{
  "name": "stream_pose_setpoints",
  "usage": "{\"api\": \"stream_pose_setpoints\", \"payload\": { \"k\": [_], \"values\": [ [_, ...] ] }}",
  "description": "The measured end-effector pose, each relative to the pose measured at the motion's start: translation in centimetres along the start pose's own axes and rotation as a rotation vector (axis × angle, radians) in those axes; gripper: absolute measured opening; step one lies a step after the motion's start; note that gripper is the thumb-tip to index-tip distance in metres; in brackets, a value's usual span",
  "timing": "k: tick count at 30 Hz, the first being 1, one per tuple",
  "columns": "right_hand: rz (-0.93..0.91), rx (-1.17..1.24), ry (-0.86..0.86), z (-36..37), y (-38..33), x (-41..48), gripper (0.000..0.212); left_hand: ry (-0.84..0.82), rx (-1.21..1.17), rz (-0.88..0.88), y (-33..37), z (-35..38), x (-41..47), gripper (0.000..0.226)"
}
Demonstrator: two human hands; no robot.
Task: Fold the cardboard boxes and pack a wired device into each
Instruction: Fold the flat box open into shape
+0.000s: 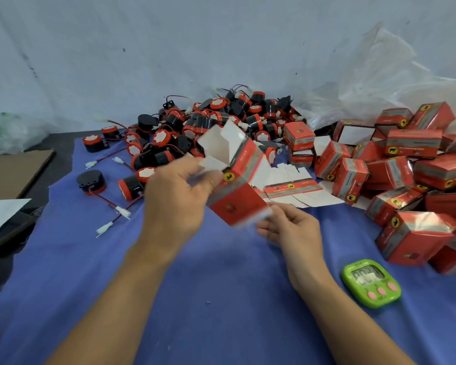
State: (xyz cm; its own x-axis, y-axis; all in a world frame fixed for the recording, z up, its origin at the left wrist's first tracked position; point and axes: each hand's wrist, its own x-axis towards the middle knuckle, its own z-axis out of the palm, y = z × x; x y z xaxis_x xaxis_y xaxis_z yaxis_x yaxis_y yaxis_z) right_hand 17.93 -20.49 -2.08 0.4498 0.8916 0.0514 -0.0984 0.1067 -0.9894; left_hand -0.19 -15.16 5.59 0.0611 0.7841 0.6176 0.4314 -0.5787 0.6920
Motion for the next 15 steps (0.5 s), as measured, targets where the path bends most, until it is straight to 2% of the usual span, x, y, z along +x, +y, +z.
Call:
{"api": "stream_pose_setpoints", "payload": {
  "k": [1, 2, 3, 6, 8, 10, 13, 15],
  "values": [
    [-0.002, 0.006, 0.051, -0.3, 0.0, 0.2, 0.019, 0.041, 0.205, 0.143, 0.4, -0.8, 0.2, 0.010],
    [-0.019, -0.013, 0.073, -0.3, 0.2, 0.4, 0.017, 0.050, 0.377, 0.243, 0.7, -1.2, 0.3, 0.014],
    [-0.053, -0.049, 0.053, -0.3, 0.1, 0.3, 0.022, 0.027, 0.488, 0.291, 1.1, -1.3, 0.1, 0.017],
    [-0.205, -0.207, -0.114, 0.1, 0.4, -0.5, 0.072, -0.113, 0.613, 0.341, 2.3, 0.0, -1.0, 0.019],
    [-0.273, -0.330, -0.211, 0.3, 0.4, -0.8, 0.088, -0.225, 0.642, 0.357, 2.8, 1.1, -1.7, 0.019],
    [-0.288, -0.370, -0.260, 0.4, 0.3, -0.9, 0.085, -0.293, 0.667, 0.333, 2.9, 1.8, -2.1, 0.017],
    [-0.291, -0.358, -0.276, 0.2, 0.5, -0.5, 0.067, -0.335, 0.647, 0.200, 2.5, 2.5, -2.7, 0.017],
    [-0.280, -0.345, -0.298, 0.2, 0.5, -0.2, 0.060, -0.328, 0.631, 0.225, 1.9, 2.8, -2.9, 0.018]
  ]
}}
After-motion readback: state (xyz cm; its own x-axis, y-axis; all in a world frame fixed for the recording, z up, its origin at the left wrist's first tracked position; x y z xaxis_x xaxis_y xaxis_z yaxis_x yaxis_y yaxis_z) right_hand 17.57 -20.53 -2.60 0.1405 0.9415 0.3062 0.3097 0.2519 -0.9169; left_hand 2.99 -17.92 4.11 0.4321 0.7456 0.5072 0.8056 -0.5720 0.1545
